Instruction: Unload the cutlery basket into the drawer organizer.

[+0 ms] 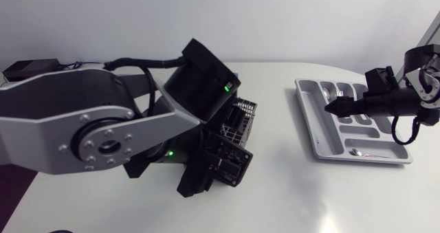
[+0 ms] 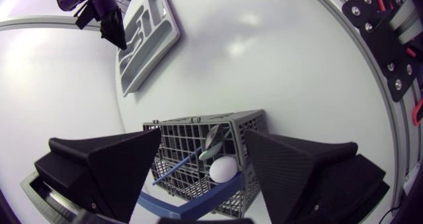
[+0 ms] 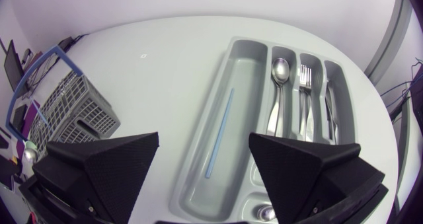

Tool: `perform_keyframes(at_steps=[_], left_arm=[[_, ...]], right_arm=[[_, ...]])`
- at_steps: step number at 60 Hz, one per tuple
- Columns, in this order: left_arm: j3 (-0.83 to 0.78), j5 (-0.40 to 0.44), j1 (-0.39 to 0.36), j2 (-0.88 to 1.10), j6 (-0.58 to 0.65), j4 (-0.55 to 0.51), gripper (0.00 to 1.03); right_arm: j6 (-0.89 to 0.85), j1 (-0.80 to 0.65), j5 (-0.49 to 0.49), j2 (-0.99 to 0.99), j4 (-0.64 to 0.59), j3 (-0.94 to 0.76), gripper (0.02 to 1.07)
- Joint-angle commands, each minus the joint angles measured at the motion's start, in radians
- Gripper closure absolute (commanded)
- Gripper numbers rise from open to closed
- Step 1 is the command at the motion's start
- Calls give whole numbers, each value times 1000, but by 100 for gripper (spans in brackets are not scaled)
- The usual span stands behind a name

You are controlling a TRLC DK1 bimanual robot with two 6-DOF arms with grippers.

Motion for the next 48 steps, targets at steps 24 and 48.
perform_keyframes(at_steps=[24, 48], left_arm=[[-73, -42, 8, 61, 124, 116, 45], [-133, -78, 17, 90, 195, 225, 72]], right_arm=[[-77, 184, -59, -439, -74, -304, 8], [-71, 280, -64, -630, -173, -380, 8]])
